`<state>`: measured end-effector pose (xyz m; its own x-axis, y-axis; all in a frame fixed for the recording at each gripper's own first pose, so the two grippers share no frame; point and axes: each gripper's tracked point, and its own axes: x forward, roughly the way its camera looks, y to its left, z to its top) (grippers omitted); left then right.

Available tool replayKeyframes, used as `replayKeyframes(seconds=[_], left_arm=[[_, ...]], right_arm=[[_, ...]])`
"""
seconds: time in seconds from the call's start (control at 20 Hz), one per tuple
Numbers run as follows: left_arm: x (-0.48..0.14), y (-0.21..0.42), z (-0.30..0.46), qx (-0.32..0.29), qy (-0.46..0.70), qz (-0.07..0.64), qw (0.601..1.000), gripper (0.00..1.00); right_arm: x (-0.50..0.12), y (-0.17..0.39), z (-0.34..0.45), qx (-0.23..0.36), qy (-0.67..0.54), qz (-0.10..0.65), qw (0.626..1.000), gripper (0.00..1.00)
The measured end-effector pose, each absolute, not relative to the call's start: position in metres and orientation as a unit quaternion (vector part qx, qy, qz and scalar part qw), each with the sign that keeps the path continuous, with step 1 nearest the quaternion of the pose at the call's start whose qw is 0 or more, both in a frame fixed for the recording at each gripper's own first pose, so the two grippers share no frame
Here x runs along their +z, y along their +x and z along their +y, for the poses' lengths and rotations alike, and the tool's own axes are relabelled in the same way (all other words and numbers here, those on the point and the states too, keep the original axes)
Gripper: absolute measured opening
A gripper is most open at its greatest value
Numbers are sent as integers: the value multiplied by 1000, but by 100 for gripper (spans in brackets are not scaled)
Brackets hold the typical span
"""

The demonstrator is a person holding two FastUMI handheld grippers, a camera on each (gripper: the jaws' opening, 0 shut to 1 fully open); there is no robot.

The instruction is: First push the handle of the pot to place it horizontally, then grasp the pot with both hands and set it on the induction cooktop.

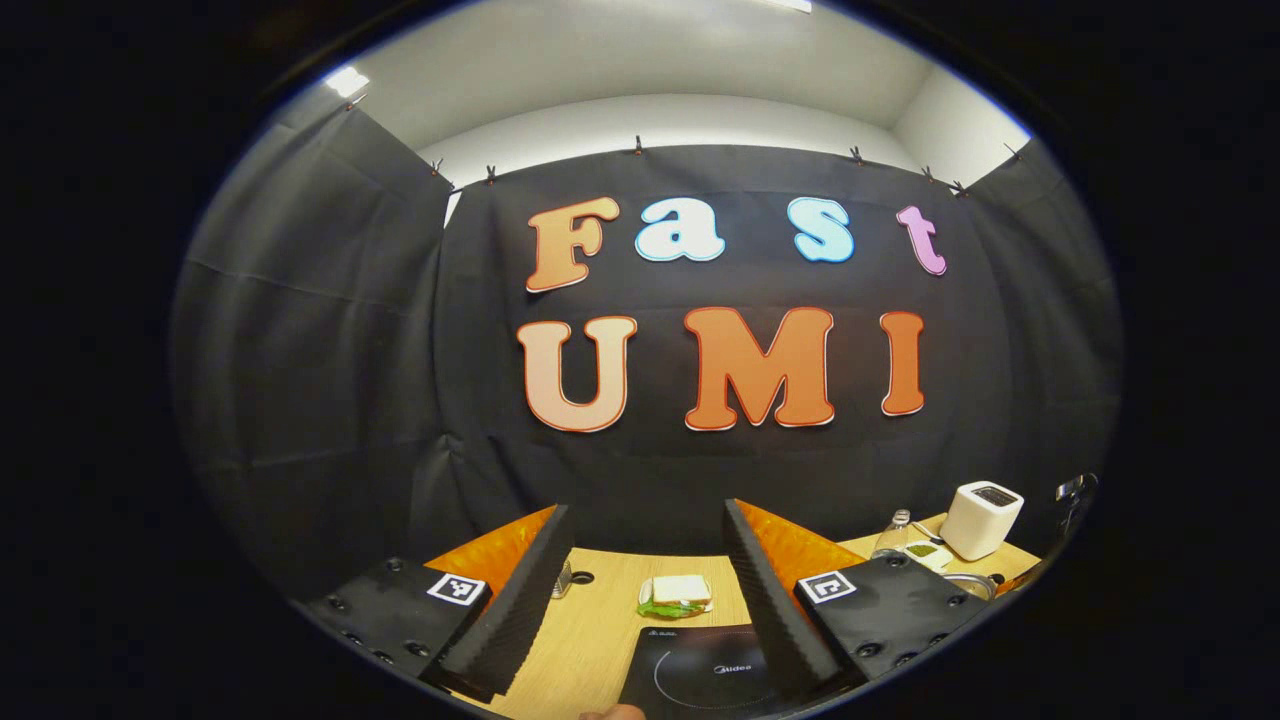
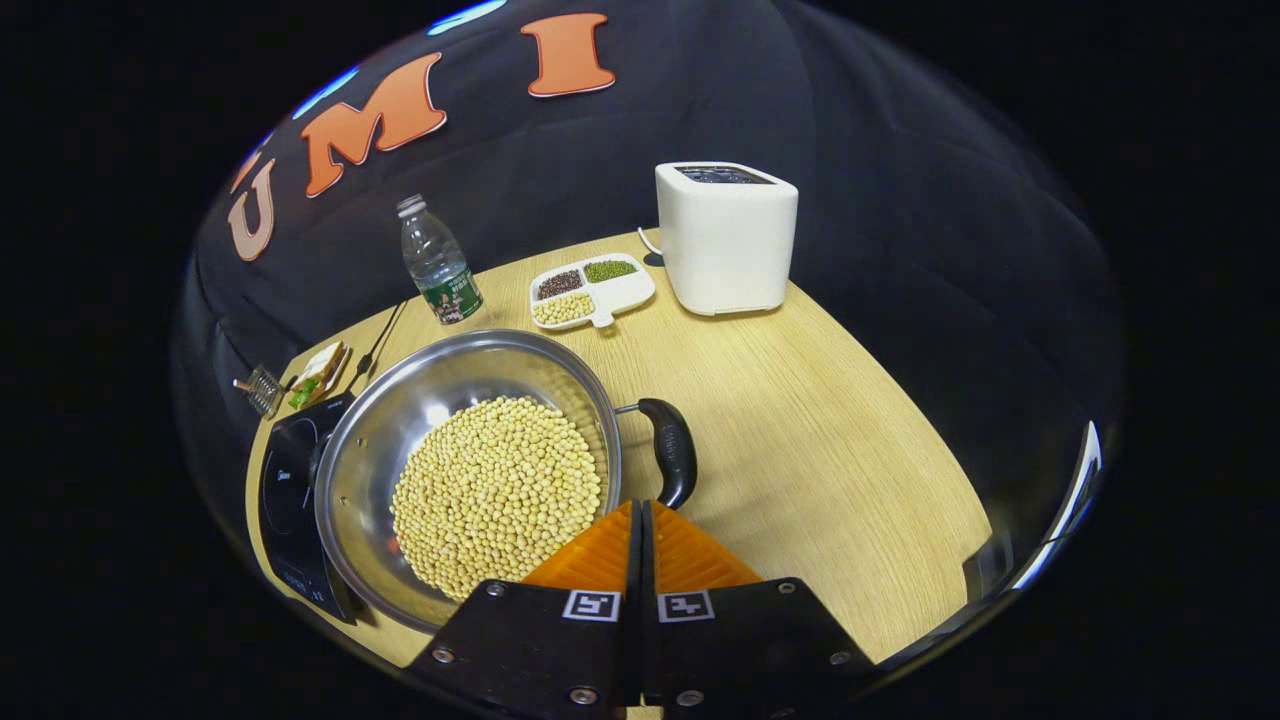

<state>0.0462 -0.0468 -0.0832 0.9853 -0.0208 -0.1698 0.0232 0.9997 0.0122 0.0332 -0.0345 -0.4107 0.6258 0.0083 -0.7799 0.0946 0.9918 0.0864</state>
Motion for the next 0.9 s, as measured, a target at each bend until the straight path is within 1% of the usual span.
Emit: replayKeyframes(seconds=[0.15,0.2,0.35,0.55,0.75,0.8,0.9], left_arm=[[-104,46,-71,-26,7,98,995,99],[-111,47,-78,-32,7,101,994,98],[-137,45,-103,-49,3,118,992,99],[-175,43,-136,-67,-11,150,986,98],[-210,37,-165,-75,-4,157,985,97],[-222,34,-173,-77,-7,165,983,98],[-244,24,-192,-83,-19,188,978,97]], right_arm=[[-410,37,-35,-17,67,433,899,0],[-410,38,-34,-16,71,434,898,0],[-410,43,-35,-11,75,430,900,0],[-411,51,-35,-8,62,415,908,0],[-411,61,-41,-12,48,398,916,0],[-411,64,-44,-13,42,391,919,0],[-409,64,-43,-10,44,389,920,1]])
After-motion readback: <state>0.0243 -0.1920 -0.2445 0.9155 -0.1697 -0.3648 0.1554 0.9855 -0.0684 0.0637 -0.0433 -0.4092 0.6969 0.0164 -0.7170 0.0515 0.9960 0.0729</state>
